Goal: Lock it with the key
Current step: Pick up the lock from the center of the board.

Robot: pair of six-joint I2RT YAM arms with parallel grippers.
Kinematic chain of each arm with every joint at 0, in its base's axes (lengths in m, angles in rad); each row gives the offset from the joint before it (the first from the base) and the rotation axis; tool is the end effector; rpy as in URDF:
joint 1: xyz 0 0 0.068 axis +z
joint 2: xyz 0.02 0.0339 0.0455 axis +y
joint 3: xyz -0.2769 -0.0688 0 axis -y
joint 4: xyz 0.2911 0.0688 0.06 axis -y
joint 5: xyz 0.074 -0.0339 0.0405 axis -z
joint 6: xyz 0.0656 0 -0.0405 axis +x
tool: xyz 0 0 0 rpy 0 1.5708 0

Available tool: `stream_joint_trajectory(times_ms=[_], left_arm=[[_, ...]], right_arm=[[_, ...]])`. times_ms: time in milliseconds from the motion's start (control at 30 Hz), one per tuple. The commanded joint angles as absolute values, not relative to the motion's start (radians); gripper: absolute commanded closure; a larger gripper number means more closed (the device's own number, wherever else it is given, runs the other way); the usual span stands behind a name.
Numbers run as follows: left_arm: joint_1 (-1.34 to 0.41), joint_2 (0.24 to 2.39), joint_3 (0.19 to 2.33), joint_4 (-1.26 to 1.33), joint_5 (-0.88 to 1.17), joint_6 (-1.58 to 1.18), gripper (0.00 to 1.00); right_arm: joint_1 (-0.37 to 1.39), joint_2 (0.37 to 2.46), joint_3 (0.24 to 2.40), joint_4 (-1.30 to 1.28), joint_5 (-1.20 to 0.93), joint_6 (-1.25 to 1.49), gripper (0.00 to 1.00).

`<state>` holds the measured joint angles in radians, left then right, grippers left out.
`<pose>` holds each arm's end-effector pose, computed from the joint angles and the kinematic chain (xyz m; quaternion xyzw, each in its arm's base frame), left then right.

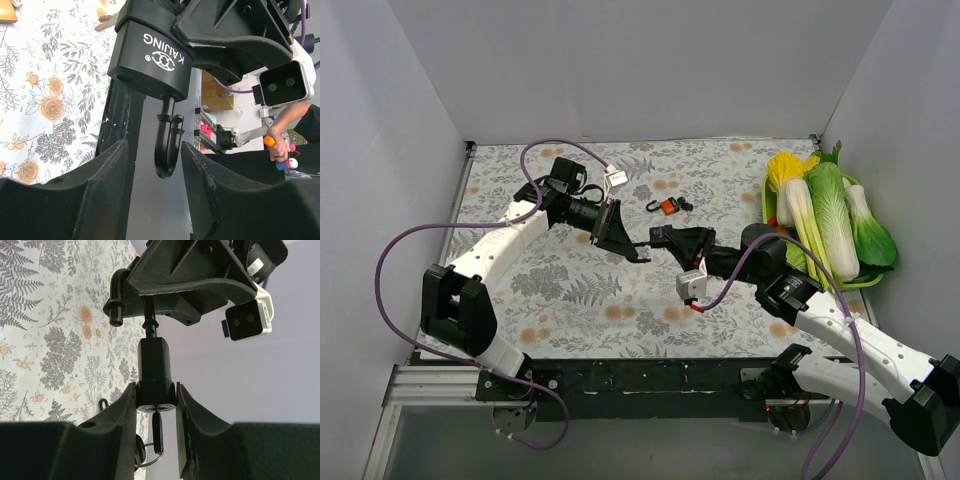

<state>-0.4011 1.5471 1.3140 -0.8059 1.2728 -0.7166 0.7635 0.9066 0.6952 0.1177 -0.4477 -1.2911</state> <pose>0.3049 -0.1974 0.3011 -0.0323 -0.7909 0.5982 0.1249 0.1820 0.2135 0.3167 -0.6944 0.2449 -0.0127 0.6765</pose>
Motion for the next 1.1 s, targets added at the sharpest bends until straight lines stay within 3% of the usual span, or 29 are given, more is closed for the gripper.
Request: stream_joint_trajectory(times_ms=[0, 133, 167, 233, 333, 400, 433, 467, 533, 900, 967, 1067], left_arm=[[-0.417, 1.528, 1.351, -0.822, 1.315, -0.646, 0.57], [-0.420, 1.543, 1.364, -0.841, 1.331, -0.618, 0.77], [-0.422, 1.545, 1.370, -0.845, 1.330, -0.614, 0.88], [-0.425, 1.551, 1.388, -0.860, 1.327, -0.595, 1.00], [-0.425, 1.540, 1.408, -0.859, 1.302, -0.595, 1.00], [-0.420, 1.523, 1.420, -0.829, 1.264, -0.620, 1.00], [-0.419, 1.497, 1.419, -0.775, 1.250, -0.665, 1.00], [-0.416, 1.484, 1.414, -0.744, 1.244, -0.685, 1.00], [-0.408, 1.456, 1.407, -0.677, 1.206, -0.724, 1.00], [-0.403, 1.398, 1.462, -0.601, 1.108, -0.756, 1.00], [-0.400, 1.390, 1.466, -0.571, 1.066, -0.764, 1.00], [-0.391, 1.402, 1.506, -0.571, 1.049, -0.749, 1.00]], right_arm=[[0.765, 0.874, 0.719, 0.290, -0.486, -1.333, 0.99], [0.767, 0.880, 0.729, 0.285, -0.499, -1.328, 0.99], [0.767, 0.882, 0.730, 0.281, -0.503, -1.327, 0.99], [0.767, 0.890, 0.747, 0.246, -0.506, -1.321, 0.99], [0.767, 0.925, 0.839, 0.105, -0.512, -1.270, 0.95], [0.765, 0.955, 0.909, -0.044, -0.500, -1.155, 0.67], [0.765, 0.986, 0.972, -0.085, -0.488, -1.116, 0.38], [0.764, 1.002, 0.998, -0.150, -0.470, -1.057, 0.25], [0.753, 1.047, 1.058, -0.231, -0.445, -0.950, 0.11], [0.580, 1.163, 1.345, -0.541, -0.747, -0.496, 0.08], [0.577, 1.201, 1.393, -0.558, -0.732, -0.352, 0.04], [0.571, 1.294, 1.587, -0.621, -0.758, -0.264, 0.02]])
